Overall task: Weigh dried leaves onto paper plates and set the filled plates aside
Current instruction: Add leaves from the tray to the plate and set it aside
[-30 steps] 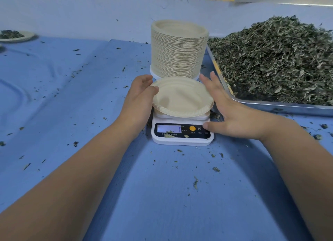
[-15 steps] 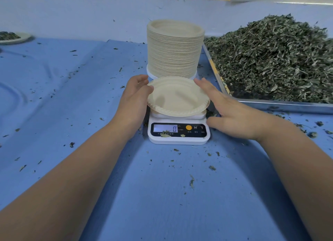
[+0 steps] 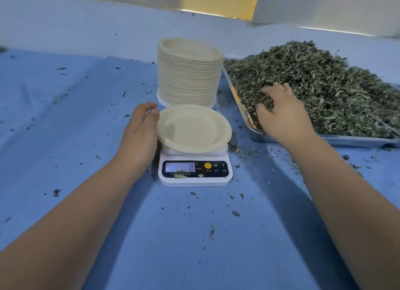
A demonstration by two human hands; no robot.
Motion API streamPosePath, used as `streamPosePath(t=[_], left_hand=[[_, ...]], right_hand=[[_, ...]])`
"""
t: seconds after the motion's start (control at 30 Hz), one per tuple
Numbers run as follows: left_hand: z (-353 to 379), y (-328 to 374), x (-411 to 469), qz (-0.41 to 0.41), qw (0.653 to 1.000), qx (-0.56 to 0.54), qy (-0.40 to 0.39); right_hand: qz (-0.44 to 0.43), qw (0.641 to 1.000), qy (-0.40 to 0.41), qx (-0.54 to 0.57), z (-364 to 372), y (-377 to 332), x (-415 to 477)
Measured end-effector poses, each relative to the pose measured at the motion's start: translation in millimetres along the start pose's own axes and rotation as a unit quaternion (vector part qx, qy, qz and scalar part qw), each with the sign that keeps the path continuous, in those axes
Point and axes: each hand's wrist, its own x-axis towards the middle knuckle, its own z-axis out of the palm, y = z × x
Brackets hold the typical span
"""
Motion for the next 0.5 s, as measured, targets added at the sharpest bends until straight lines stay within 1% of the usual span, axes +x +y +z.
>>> streamPosePath(t=[0.03,0.1,0.17,0.2,0.27,0.37,0.5], left_hand=[[0.1,-0.6,-0.1,0.003,1.000,0.005,-0.001],[-0.1,-1.7,0.7,0.001,1.000,0.009,0.002],[-0.4,-2.5,2.7,-0.004,1.000,0.004,0.011],[-0.4,-2.9,3.3,-0.007,1.000,0.001,0.016],[-0.3,-3.4,3.6,-0.008,1.000,-0.003,0.021],[0.0,-3.5,3.8,-0.012,1.000,-0.011,0.022],[-0.1,-0.9,2.5,-0.012,1.000,-0.015,0.019]], right_hand=[[0.012,1.000,0.007,-0.022,-1.6,4.0,11.5],[0.029,0.993,0.019,-0.111,-2.6,11.8,33.1],[0.066,0.978,0.009,-0.200,-1.8,19.5,49.9],[0.091,0.970,-0.005,-0.225,-0.9,23.8,56.2],[0.140,0.960,-0.045,-0.238,1.6,33.3,65.1],[0.190,0.952,-0.110,-0.212,8.1,43.8,67.4],[0.160,0.941,-0.147,-0.259,14.8,41.3,62.8]])
